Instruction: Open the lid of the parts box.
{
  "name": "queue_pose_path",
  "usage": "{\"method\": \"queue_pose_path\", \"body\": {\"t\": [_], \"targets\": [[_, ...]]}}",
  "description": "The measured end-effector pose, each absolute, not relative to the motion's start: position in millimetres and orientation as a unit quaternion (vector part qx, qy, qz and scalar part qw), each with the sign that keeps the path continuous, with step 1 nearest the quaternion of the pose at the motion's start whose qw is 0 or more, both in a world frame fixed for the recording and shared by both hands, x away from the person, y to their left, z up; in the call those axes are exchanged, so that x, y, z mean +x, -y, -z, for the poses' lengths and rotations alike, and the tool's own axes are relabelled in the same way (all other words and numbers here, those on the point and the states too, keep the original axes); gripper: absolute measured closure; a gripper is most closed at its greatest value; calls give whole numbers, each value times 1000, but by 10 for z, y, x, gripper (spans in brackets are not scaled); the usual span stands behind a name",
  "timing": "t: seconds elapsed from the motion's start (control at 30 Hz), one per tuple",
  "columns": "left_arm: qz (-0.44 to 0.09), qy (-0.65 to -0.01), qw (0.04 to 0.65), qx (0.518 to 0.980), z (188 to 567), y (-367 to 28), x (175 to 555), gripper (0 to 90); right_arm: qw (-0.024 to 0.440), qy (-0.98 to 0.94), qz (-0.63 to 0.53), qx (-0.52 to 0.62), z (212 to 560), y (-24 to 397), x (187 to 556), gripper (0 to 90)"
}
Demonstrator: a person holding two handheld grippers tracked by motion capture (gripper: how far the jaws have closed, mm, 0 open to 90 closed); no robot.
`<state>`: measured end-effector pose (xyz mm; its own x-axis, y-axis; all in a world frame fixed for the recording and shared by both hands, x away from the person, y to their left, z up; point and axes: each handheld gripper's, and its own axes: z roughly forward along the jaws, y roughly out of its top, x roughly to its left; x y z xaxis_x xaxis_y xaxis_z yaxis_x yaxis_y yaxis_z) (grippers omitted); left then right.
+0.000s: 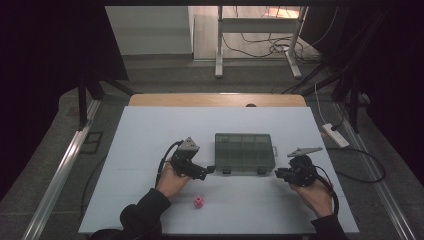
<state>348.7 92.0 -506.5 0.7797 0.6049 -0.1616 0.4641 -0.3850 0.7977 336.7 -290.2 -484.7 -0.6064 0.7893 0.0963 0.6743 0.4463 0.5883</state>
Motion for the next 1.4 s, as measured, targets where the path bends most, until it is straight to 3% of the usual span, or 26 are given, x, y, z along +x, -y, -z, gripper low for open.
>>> {"method": "queue_pose_path", "body": {"t": [0.1, 0.87, 1.4], "targets": [[-78, -319, 455, 827, 5086, -911, 3513, 0, 94, -846, -295, 435, 4875, 2910, 3392, 892], [-72, -309, 461, 829, 5178, -886, 3528, 0, 100, -855, -279, 425, 5065, 2842, 3492, 893], [-68, -305, 466, 828, 5221, -910, 3539, 0, 110, -852, -292, 419, 5015, 2845, 3464, 893]]}}
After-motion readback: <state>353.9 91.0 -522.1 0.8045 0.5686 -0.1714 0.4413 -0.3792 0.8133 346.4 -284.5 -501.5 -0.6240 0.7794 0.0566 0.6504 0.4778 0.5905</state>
